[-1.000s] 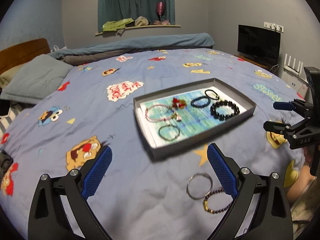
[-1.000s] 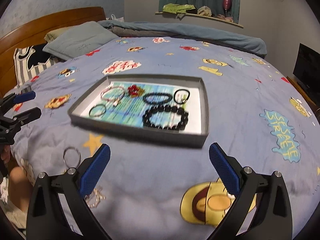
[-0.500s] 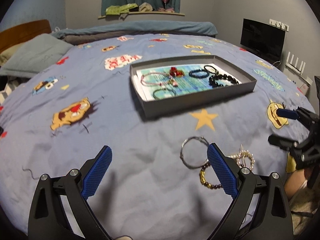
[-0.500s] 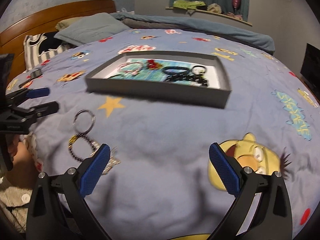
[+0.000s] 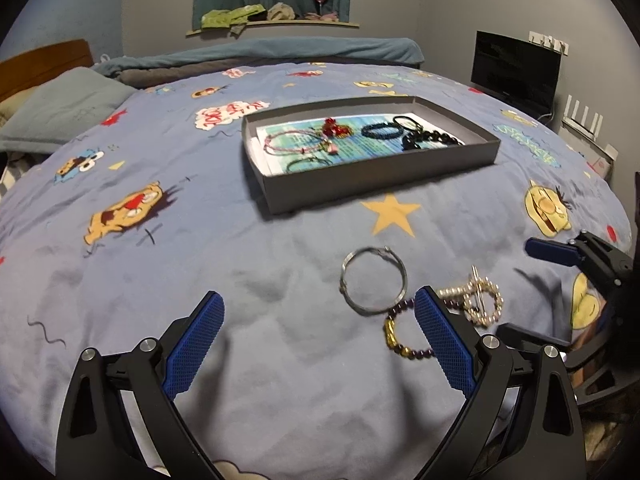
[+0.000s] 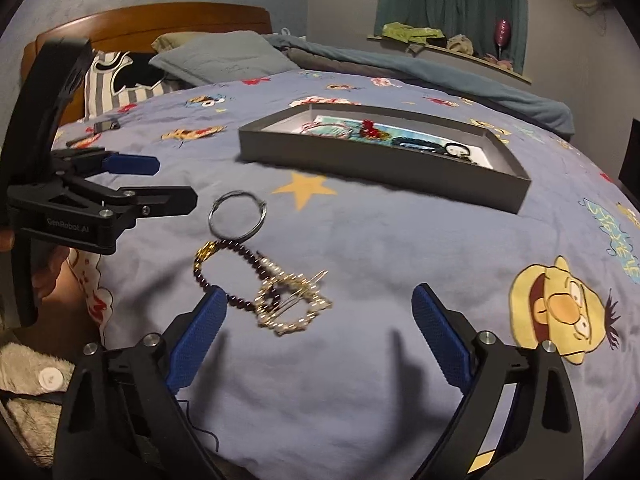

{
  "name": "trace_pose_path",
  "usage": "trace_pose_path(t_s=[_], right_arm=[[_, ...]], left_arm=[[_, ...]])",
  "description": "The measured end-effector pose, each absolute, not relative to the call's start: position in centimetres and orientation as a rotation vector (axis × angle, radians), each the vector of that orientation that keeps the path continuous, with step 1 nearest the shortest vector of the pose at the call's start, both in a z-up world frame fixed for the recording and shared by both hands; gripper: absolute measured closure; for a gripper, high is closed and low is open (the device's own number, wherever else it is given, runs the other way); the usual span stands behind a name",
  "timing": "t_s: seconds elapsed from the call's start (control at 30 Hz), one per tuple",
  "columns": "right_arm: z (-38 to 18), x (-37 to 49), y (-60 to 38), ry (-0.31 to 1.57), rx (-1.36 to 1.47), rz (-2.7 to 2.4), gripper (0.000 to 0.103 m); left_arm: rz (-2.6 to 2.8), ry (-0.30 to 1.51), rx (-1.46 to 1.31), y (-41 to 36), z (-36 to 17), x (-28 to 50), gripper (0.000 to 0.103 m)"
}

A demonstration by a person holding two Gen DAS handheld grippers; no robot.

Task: Organize jewelry
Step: 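Grasp the pearl circle hair clip with the right tool while the left tool grasps the dark bead bracelet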

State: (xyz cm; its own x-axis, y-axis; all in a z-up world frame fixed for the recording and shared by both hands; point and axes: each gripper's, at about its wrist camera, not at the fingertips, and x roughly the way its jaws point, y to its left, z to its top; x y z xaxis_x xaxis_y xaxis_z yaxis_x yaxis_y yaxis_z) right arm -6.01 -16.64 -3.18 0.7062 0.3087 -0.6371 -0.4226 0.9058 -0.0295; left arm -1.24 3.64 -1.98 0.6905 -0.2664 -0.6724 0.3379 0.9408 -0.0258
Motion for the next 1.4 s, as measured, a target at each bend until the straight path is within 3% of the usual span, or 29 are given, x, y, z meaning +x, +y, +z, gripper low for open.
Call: trace_pose_path(t_s=[0.33, 0.43, 0.77, 1.17, 1.23, 1.3, 1.4], right_arm=[[-4.3, -5.5, -15.1, 0.684, -0.208, 0.426, 0.042], [-4.5, -5.7, -15.0, 0.683, -0.218, 0.443, 0.062], [-3.0, -6.2, -17.0, 0.623, -0.173, 0.411, 0.062], [-3.9, -5.2, -20.2, 0.708, -0.13, 0.339, 0.066], [-4.0, -5.2, -20.3, 0.713, -0.121, 0.335, 0.062], [-4.1, -5.0, -20.5, 0.714, -0.119, 0.318, 0.051], [-4.5, -4.6, -20.7, 0.735, -0.096, 0.322, 0.051]], left_arm=[[-0.353, 0.758, 0.102, 3.6, -3.0, -1.3, 0.008], [-0.36, 0.767, 0.087, 3.6, -3.1, -1.2, 0.008], [-0.397, 0.769, 0.099, 2.8, -3.1, -1.5, 0.008], [-0.451, 0.797, 0.123, 1.1, -3.9, -1.9, 0.009], [-0.451, 0.8, 0.123, 1.0, -3.9, -1.9, 0.009], [-0.453, 0.801, 0.126, 0.9, -4.0, -1.9, 0.009], [-0.468, 0.807, 0.119, 1.0, -4.1, -1.9, 0.01]])
